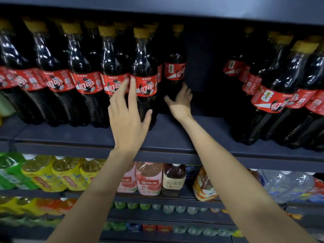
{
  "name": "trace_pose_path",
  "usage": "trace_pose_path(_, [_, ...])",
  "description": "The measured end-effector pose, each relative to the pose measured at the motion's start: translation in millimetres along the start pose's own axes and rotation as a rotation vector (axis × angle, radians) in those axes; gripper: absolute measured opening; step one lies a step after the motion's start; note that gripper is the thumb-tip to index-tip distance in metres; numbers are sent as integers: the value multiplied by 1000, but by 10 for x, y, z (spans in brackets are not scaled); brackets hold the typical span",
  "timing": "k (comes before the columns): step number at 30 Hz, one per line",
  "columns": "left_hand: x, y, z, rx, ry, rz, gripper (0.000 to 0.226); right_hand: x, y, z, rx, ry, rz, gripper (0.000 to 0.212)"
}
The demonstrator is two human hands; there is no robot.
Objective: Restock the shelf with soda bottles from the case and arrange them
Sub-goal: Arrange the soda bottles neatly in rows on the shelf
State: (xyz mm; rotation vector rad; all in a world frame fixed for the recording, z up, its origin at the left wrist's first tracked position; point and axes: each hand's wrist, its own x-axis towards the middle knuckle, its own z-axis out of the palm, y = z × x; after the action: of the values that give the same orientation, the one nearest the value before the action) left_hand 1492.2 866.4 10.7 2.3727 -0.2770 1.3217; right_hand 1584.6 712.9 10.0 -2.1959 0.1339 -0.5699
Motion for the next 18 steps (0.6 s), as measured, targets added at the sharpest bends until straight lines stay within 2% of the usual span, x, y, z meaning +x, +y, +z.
trace_pose_path(9, [-25, 95, -1, -137, -51, -40, 86, 143, -39, -1, -28, 76, 19, 91])
trace_pose_path(15, [-27, 96, 3, -126, -56, -30, 85, 193, -54, -13, -93, 67, 51, 94])
trace_pose_path(18, [-48, 119, 14, -112, 10, -27, 79, 93, -33, -104, -21, 21, 33, 98])
